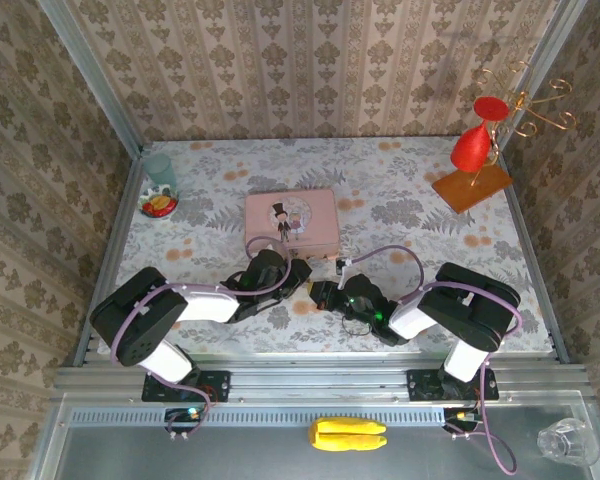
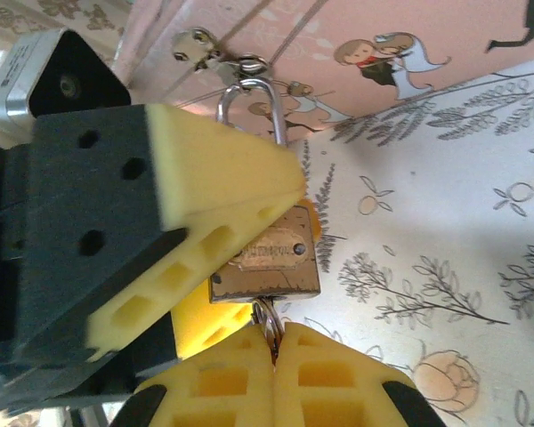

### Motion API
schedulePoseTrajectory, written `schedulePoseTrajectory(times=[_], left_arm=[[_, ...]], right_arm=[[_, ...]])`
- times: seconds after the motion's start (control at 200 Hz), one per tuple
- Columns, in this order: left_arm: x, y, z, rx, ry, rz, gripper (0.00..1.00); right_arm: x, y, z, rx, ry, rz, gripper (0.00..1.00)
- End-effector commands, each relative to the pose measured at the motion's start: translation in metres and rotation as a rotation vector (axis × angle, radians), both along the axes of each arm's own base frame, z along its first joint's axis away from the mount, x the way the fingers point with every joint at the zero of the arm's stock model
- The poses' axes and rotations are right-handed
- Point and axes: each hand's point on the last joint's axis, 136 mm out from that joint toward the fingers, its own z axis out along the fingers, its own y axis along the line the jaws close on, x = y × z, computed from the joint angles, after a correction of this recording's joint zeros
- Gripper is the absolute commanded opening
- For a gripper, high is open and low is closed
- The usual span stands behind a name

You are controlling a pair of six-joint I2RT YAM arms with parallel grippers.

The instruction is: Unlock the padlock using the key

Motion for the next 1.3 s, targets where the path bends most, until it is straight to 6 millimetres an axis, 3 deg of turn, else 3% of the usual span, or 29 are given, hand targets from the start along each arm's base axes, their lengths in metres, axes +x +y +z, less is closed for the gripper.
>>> schedulePoseTrajectory(times=[0.0,0.225,0.415,0.71,0.945,1.085,1.295], left_arm=[[-0.01,0.011,-0.017,0.047,0.056,0.005,0.41],[-0.005,0.017,-0.013,0.056,0.046,0.012,0.49],[-0.002,0.025,-0.007,0.094,0.024,0.016,0.53],[0.005,0.036,0.011,0.136,-0.029,0.003,0.57],[0.012,0.064,0.04,0.252,-0.117,-0.024,0.62],[0.019,0.086,0.06,0.345,-0.171,-0.043,0.66],[0.024,0.117,0.073,0.396,-0.188,-0.037,0.7]], right_arm=[[0.002,-0.018,-0.01,-0.073,0.013,-0.063,0.0],[0.0,-0.017,-0.015,-0.115,0.025,-0.037,0.05],[0.003,-0.014,-0.021,-0.212,0.019,-0.008,0.24],[0.008,-0.016,-0.013,-0.299,-0.055,0.031,0.37],[0.025,-0.012,0.008,-0.346,-0.124,0.096,0.43],[0.036,-0.004,0.006,-0.352,-0.125,0.145,0.43],[0.042,0.008,-0.005,-0.394,-0.116,0.196,0.44]])
